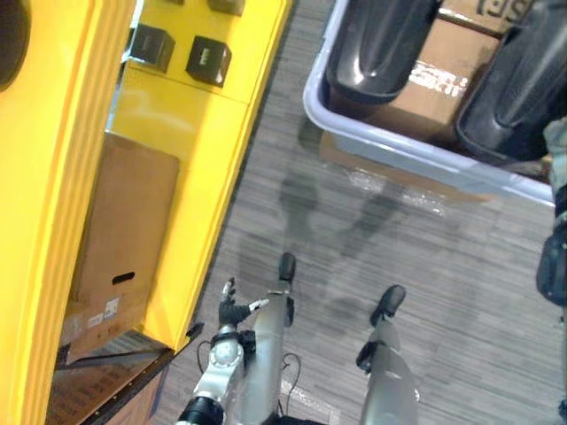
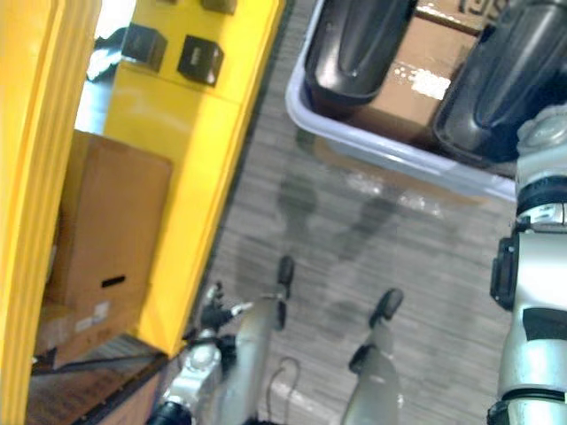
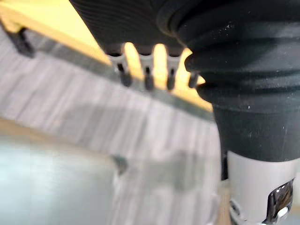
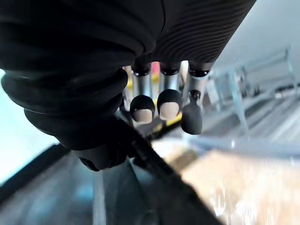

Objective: Walk over and take plastic housings, then place them on the shelf

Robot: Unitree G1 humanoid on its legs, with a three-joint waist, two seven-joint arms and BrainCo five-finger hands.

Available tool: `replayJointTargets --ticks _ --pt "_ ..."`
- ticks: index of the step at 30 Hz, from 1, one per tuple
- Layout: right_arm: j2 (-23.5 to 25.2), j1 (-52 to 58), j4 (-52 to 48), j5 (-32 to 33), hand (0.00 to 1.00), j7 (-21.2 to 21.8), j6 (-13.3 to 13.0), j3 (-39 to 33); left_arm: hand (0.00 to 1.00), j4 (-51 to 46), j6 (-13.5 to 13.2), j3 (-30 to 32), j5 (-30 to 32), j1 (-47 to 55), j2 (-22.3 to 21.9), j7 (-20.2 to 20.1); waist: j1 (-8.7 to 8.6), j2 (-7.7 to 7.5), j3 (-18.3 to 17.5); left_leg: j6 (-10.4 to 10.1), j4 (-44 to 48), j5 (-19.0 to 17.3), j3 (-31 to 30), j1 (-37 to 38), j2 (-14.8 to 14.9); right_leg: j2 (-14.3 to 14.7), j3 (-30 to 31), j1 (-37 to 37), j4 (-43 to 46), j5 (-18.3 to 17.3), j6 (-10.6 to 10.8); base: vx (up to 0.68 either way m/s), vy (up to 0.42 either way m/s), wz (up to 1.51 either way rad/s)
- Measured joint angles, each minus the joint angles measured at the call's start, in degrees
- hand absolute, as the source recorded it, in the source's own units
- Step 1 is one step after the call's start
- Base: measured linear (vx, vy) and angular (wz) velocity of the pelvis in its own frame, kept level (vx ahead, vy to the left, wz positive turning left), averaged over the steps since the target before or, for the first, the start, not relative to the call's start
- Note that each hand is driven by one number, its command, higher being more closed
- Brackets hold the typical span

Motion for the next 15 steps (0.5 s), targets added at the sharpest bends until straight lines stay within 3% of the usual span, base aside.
replayJointTargets --ticks 6,12,15 --pt "1.5 2.2 -3.3 -2.8 1.00 -2.7 0.5 -1.9 0.00 -8.7 0.2 2.3 6.4 -1.5 1.2 3.4 -1.92 -0.05 0.0 -0.2 -0.2 0.1 0.8 2.6 0.7 0.3 0.2 1.8 0.5 -0.5 -0.8 -0.06 -0.004 -0.09" --pt "5.4 2.2 -6.6 -4.0 1.00 -4.2 0.8 -2.2 0.00 -9.2 2.5 2.0 16.1 -10.9 5.8 6.2 -3.68 -0.82 -0.4 -0.5 -0.2 0.4 2.2 3.9 1.7 0.9 1.8 1.8 1.1 -0.5 -0.8 -0.05 -0.012 -0.12" --pt "6.4 2.1 -6.5 -3.9 1.00 -4.3 0.8 -2.3 0.00 -9.1 2.8 0.7 17.2 -16.6 6.1 7.2 -4.23 -0.95 -0.5 -0.5 -0.4 0.8 2.3 4.0 1.9 0.9 2.0 1.8 1.3 -0.5 -0.8 -0.05 -0.021 -0.04"
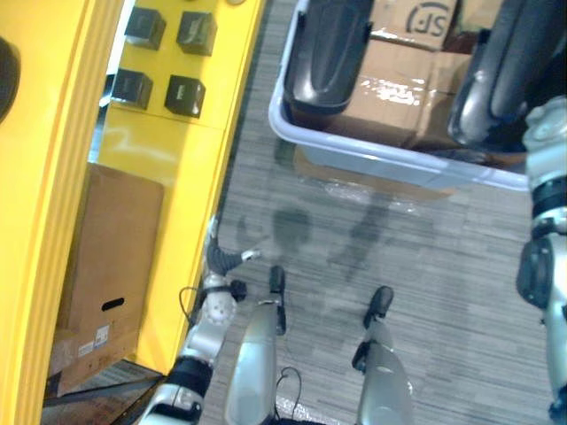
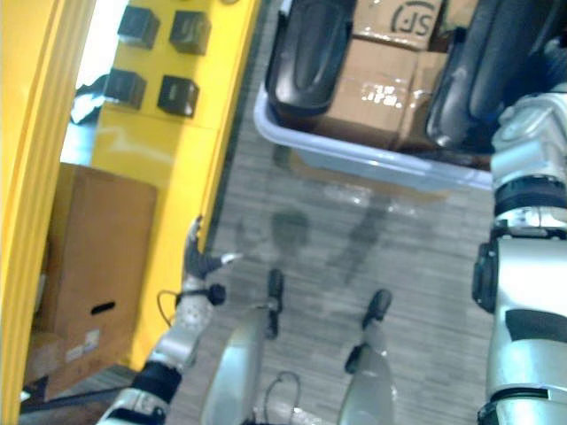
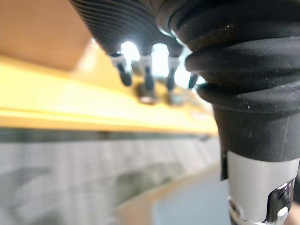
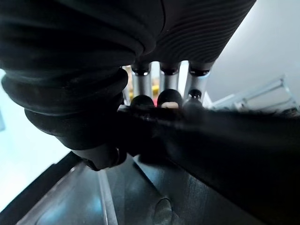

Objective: Walk over and take plastic housings, then place them on the shelf

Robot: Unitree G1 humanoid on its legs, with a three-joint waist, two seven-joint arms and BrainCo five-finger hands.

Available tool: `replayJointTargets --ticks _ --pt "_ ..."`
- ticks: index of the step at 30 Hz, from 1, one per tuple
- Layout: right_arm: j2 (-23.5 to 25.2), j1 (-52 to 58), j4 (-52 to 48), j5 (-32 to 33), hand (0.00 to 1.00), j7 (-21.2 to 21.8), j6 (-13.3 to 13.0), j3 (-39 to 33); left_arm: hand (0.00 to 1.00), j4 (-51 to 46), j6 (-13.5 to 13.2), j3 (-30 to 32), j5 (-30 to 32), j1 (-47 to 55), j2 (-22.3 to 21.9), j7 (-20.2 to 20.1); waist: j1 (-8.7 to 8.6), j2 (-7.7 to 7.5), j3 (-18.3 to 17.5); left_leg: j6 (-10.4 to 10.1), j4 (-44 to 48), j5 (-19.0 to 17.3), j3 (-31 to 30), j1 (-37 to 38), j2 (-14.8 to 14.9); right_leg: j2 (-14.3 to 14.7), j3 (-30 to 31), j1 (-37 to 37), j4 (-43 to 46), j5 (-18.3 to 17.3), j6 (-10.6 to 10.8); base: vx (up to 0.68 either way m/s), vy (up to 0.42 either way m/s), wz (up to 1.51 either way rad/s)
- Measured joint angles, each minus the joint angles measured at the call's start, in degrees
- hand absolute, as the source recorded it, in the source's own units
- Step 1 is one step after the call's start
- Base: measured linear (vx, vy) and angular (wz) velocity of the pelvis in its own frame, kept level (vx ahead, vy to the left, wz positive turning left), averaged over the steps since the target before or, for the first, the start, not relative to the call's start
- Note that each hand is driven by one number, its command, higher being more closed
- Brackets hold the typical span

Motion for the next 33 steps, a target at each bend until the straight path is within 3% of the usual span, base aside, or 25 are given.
replayJointTargets --ticks 5,8,10,14,19,23,33 --pt "3.2 -1.4 0.8 0.1 1.00 0.0 0.0 -2.2 0.00 3.8 0.0 -4.3 -1.4 -9.1 -0.8 0.1 -1.05 -0.09 0.0 -0.3 -2.4 1.9 -0.3 0.4 -0.2 0.0 -0.3 -0.4 0.0 0.1 -0.1 -0.04 -0.028 0.06" --pt "6.3 -2.8 0.8 0.1 1.00 0.0 0.0 -2.1 0.00 8.7 0.0 -5.9 -7.3 -16.9 -2.4 -0.5 -1.99 -0.39 0.1 -0.5 -4.4 3.3 -0.2 0.4 -0.1 0.1 -0.2 -1.4 0.0 0.6 -0.7 -0.04 -0.028 -0.02" --pt "9.2 -2.9 -1.0 0.0 1.00 0.0 0.1 -1.8 0.00 10.8 -0.1 -5.7 -13.0 -22.2 -2.0 -0.8 -3.10 -1.68 0.2 -0.7 -5.6 4.0 0.3 0.7 0.1 0.4 0.4 -2.2 -0.1 1.0 -1.2 -0.03 -0.022 -0.10" --pt "10.8 -2.8 -7.7 -0.9 1.00 0.0 0.3 0.7 0.00 11.8 -0.6 -5.5 -20.5 -26.7 -1.7 -2.5 -4.18 -2.67 0.1 -0.8 -6.0 4.1 0.8 1.3 0.5 0.6 1.1 -2.1 -0.4 1.2 -1.4 -0.01 -0.020 -0.11" --pt "10.8 -1.7 -18.3 -3.9 1.00 0.1 -0.1 4.7 0.00 11.8 -1.8 -5.9 -33.8 -28.9 0.0 -8.3 -5.41 -4.51 0.0 -1.2 -7.7 4.6 2.0 3.4 1.0 0.9 2.6 -1.8 -0.5 1.2 -1.4 0.00 -0.027 -0.12" --pt "10.8 5.1 -23.3 -4.7 1.00 1.3 -0.5 5.8 0.00 11.3 -2.4 -9.8 -44.9 -30.5 1.4 -14.2 -6.17 -5.34 -0.2 -1.3 -8.1 4.5 2.3 6.3 1.2 1.2 2.8 0.7 -0.6 1.2 -1.4 0.02 -0.025 -0.05" --pt "11.9 12.9 -31.8 -6.2 1.00 3.8 -2.6 8.1 0.00 8.8 -2.4 -17.6 -54.7 -31.1 4.2 -20.7 -6.30 -6.79 -1.1 -1.5 -8.6 4.5 3.6 9.6 1.8 1.6 3.7 3.1 -0.6 0.5 -1.8 -0.01 -0.012 -0.06"
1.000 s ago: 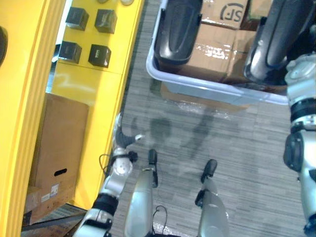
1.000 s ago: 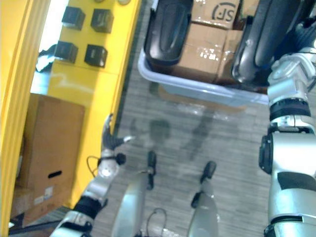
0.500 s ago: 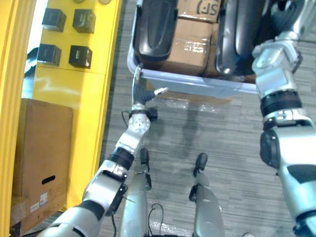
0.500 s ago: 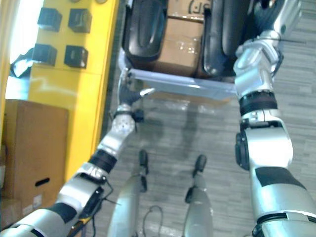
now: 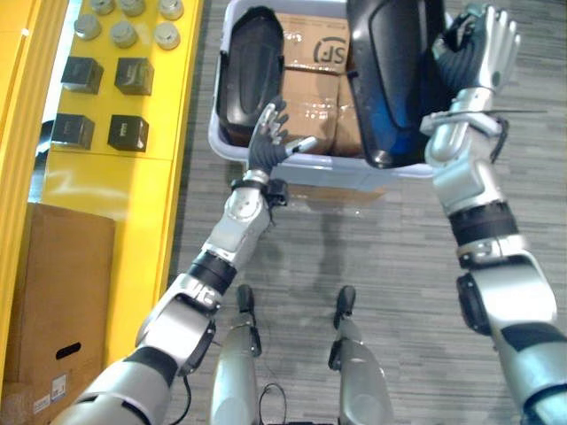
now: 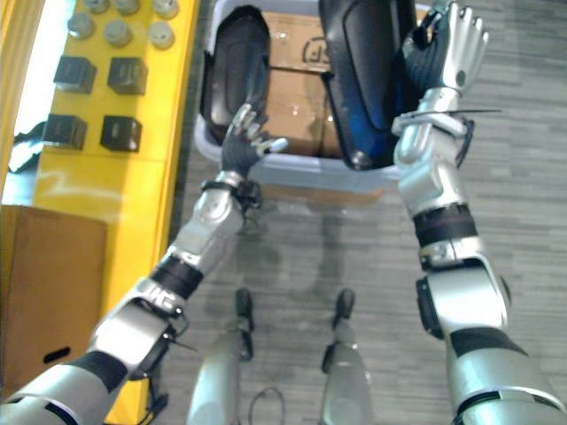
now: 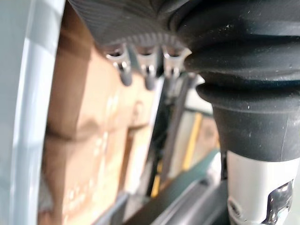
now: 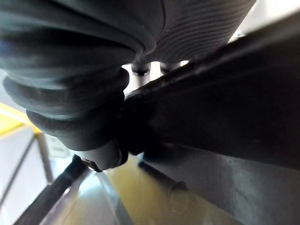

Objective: Walk over and take plastic housings, then place them on the shelf

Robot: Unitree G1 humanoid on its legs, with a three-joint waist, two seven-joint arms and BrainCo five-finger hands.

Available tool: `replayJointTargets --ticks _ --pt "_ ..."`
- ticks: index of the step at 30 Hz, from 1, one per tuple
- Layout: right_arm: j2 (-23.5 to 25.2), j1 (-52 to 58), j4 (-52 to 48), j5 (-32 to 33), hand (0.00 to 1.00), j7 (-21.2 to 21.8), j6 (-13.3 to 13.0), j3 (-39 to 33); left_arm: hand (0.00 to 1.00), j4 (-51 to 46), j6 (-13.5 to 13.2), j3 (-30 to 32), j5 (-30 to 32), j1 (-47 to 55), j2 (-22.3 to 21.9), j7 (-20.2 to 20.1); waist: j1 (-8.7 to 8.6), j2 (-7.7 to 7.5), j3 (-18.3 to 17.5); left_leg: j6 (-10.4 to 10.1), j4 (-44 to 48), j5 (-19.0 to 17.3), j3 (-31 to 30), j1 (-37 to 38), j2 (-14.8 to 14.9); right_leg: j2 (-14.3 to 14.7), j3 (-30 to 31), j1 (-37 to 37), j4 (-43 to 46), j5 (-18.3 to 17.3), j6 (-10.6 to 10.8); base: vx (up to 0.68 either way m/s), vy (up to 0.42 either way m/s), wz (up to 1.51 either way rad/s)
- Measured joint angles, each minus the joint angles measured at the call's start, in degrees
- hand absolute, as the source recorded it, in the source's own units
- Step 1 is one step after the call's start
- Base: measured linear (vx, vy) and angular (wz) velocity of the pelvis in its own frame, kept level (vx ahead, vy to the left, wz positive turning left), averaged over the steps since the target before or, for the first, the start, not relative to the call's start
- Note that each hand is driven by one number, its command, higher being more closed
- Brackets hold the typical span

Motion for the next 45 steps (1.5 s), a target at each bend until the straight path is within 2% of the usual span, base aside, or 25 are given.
replayJointTargets --ticks 4,9,16,26,27,36,40,45 --pt "1.5 1.9 -0.3 0.0 1.00 0.6 0.0 0.2 0.00 -0.6 0.7 -1.9 -1.7 -0.1 1.5 -0.5 0.18 -1.14 -0.6 -0.1 0.1 -0.1 0.1 0.0 0.0 0.0 0.0 0.1 0.0 0.1 0.0 0.00 0.000 0.00" --pt "3.4 3.0 -2.0 -1.3 1.00 1.4 -0.3 2.5 0.00 -1.5 1.9 -4.5 -1.5 -0.4 3.2 -1.3 0.23 -1.14 -0.6 -0.2 0.1 -0.1 0.0 0.7 0.0 0.0 0.0 0.8 0.0 0.1 0.0 0.00 0.000 0.00" --pt "5.7 4.0 -6.3 -1.6 1.00 1.4 -1.8 3.9 0.00 -1.4 2.0 -6.4 -1.4 -2.1 2.2 -1.2 0.34 -1.15 -0.6 -0.2 0.1 -0.1 0.0 0.8 0.0 0.0 0.0 1.0 0.0 0.0 0.0 0.00 0.000 0.00" --pt "10.5 6.9 -9.7 -1.5 1.00 1.2 -1.8 4.2 0.00 0.3 3.8 -8.5 -1.1 -2.2 0.7 0.6 0.49 -1.38 -1.0 -0.3 -1.0 0.1 -0.1 2.0 -0.1 0.1 -0.3 2.1 -0.8 0.0 0.1 0.00 0.000 0.00" --pt "11.0 7.3 -10.0 -1.5 1.00 1.2 -1.8 4.4 1.00 0.3 3.9 -8.5 -1.2 -2.2 0.6 0.7 0.51 -1.38 -1.0 -0.3 -1.0 0.1 -0.1 2.0 -0.1 0.0 -0.3 2.1 -0.8 0.0 0.1 0.00 0.000 0.00" --pt "12.9 12.1 -14.6 -1.0 1.00 0.6 -1.8 3.8 1.00 0.8 4.1 -7.2 -5.9 -1.7 -1.9 5.4 0.91 -1.38 -1.0 -0.5 -2.2 0.4 0.1 3.2 -0.2 0.0 -0.4 3.0 -1.3 0.0 0.1 0.00 -0.004 0.00" --pt "15.0 15.6 -16.9 -0.8 1.00 -0.6 -2.6 5.4 1.00 0.6 3.9 -3.3 -8.7 1.6 -3.8 7.5 0.97 -1.41 -1.2 -0.6 -3.5 0.7 1.0 5.0 -0.1 0.0 0.3 3.6 -1.3 -0.2 0.1 0.00 -0.010 -0.09" --pt "17.1 19.5 -18.0 -0.2 1.00 -1.7 -3.8 6.3 1.00 -0.3 3.3 -3.0 -11.3 5.7 -4.8 8.7 1.06 -1.94 -1.7 -0.6 -4.2 0.7 1.2 5.6 -0.1 0.0 0.4 3.9 -1.3 -0.6 0.2 0.00 0.000 0.00"
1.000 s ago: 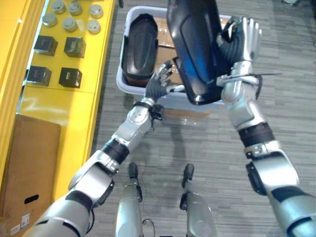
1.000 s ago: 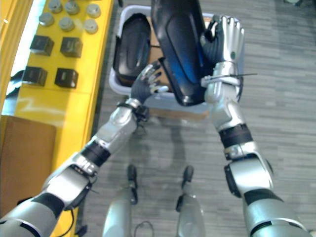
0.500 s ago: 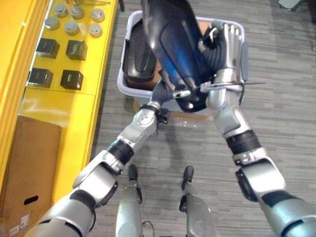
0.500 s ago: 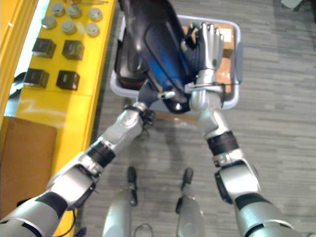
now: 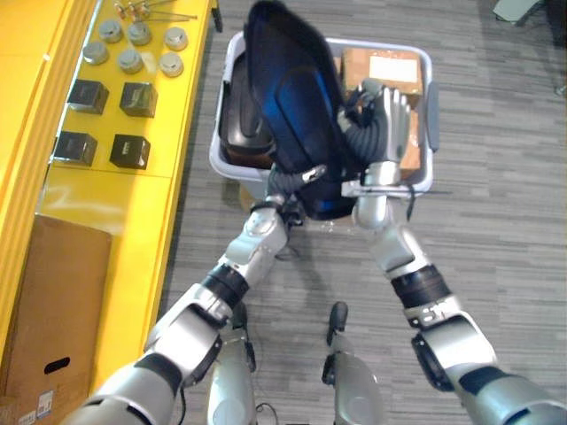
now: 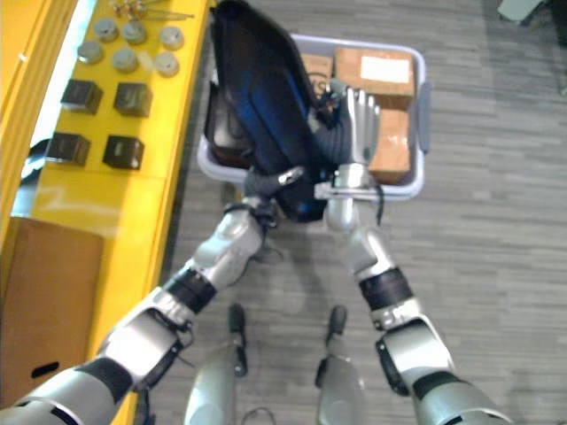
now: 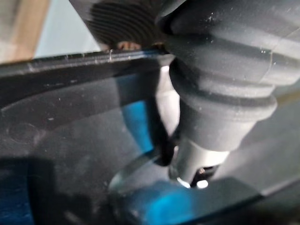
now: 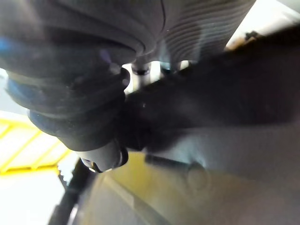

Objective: Walk over and take plastic housings, then place them on the shelf

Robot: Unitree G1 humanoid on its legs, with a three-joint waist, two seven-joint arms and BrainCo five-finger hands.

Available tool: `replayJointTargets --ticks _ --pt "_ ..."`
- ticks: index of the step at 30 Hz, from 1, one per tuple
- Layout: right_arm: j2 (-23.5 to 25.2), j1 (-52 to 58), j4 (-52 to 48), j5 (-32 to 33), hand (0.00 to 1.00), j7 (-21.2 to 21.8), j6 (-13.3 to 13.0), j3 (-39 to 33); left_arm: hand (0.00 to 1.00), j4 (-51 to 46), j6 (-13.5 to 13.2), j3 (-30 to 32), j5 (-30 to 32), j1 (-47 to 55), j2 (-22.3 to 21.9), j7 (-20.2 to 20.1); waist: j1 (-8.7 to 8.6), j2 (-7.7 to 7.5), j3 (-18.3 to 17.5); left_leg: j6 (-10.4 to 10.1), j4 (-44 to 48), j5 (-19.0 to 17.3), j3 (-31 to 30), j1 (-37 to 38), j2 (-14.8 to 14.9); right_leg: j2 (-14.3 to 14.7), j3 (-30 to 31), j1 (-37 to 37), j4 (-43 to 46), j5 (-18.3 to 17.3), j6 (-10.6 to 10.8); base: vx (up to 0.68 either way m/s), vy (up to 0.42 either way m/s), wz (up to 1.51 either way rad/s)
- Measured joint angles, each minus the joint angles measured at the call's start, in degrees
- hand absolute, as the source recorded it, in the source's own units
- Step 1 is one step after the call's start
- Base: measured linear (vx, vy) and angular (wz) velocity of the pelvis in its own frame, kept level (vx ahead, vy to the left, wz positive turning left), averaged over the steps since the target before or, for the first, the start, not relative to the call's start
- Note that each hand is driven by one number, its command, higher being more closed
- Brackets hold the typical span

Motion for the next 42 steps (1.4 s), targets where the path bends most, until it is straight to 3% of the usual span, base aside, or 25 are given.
replayJointTargets --ticks 9,10,13,16,23,27,28,31,35,38,42 --pt "2.1 2.8 -2.1 1.0 1.00 -0.1 -1.9 0.0 1.00 -6.0 -1.2 1.8 -0.2 6.4 -1.2 0.6 0.67 -0.06 0.0 0.0 -0.4 0.0 0.3 0.3 -0.1 0.0 0.0 0.0 0.0 -0.2 0.1 0.00 0.000 0.00" --pt "2.4 3.1 -2.3 1.0 0.00 -0.1 -2.3 0.0 1.00 -6.5 -1.3 1.9 -0.2 6.9 -1.2 0.6 0.70 -0.10 -0.1 0.0 -0.5 0.0 0.3 0.5 -0.1 0.0 0.1 0.1 0.0 -0.3 0.1 0.00 -0.007 -0.05" --pt "3.6 5.9 -3.2 2.2 0.00 0.0 -3.4 0.0 1.00 -8.2 -1.5 2.1 0.4 10.2 -1.2 0.6 0.83 -0.37 -1.0 -0.1 -0.8 -0.2 0.6 1.2 -0.1 -0.1 0.3 0.5 0.0 -0.6 0.2 0.00 -0.004 -0.03" --pt "4.3 11.5 -3.3 3.2 0.00 0.6 -4.8 1.3 1.00 -9.4 -1.5 3.7 1.5 15.0 -1.5 0.6 0.89 -0.61 -4.5 -0.1 -0.9 -0.7 0.8 1.4 0.0 -0.1 0.3 0.5 0.2 -1.2 0.2 0.01 -0.001 -0.01" --pt "5.4 21.1 -13.3 6.3 0.00 5.0 -6.3 1.0 1.00 -21.1 -1.5 8.7 18.1 25.4 -1.8 1.4 1.15 -0.65 -9.8 -0.5 -3.0 -1.2 1.4 5.3 -0.1 -0.3 0.1 3.1 0.7 -2.8 0.5 0.03 -0.002 -0.01" --pt "5.4 27.8 -22.5 14.2 0.00 9.0 -9.2 -1.9 1.00 -26.7 -1.6 12.7 33.7 31.3 -3.7 2.3 1.06 -0.63 -14.6 -0.7 -5.2 -1.1 1.8 8.4 -0.2 -0.4 0.0 4.7 1.3 -4.2 0.7 0.06 -0.012 -0.03" --pt "5.5 30.1 -26.2 18.3 0.00 10.2 -10.9 -5.0 1.00 -27.8 -1.5 14.3 40.6 33.3 -4.2 3.5 1.00 -0.62 -16.1 -0.8 -6.0 -1.1 1.8 9.2 -0.2 -0.4 0.0 5.0 1.3 -4.4 0.7 0.05 -0.016 -0.03" --pt "5.4 33.7 -33.0 27.1 0.00 11.5 -13.9 -13.6 1.00 -28.5 -1.4 18.7 50.5 37.4 -4.3 5.1 0.53 -0.59 -17.4 -0.9 -7.0 -1.0 1.9 10.5 -0.3 -0.4 0.0 5.8 1.3 -4.8 1.0 0.04 -0.011 -0.02" --pt "6.2 42.2 -39.2 35.9 0.00 13.9 -18.2 -21.0 1.00 -31.0 -0.7 23.8 59.6 44.6 -4.3 6.4 -0.65 -0.64 -19.2 -1.0 -8.3 -0.9 2.0 11.6 -0.4 -0.4 0.0 6.2 1.2 -5.2 1.1 0.01 -0.003 -0.01" --pt "10.7 54.9 -40.2 43.8 0.00 17.2 -20.9 -23.6 1.00 -34.6 -0.3 26.2 66.7 50.7 -5.6 7.4 -0.82 -0.45 -21.1 -1.2 -9.7 -0.8 2.3 13.2 -0.5 -0.4 0.1 7.0 1.1 -5.7 1.2 0.04 -0.014 -0.03" --pt "13.9 66.8 -30.8 45.7 0.00 19.4 -20.6 -24.1 1.00 -39.4 -0.4 28.0 68.6 57.7 -8.4 7.6 -0.95 -0.32 -22.4 -1.2 -10.5 -0.8 3.4 14.3 -0.6 -0.4 1.3 7.0 1.1 -5.9 1.3 0.00 -0.008 -0.12"
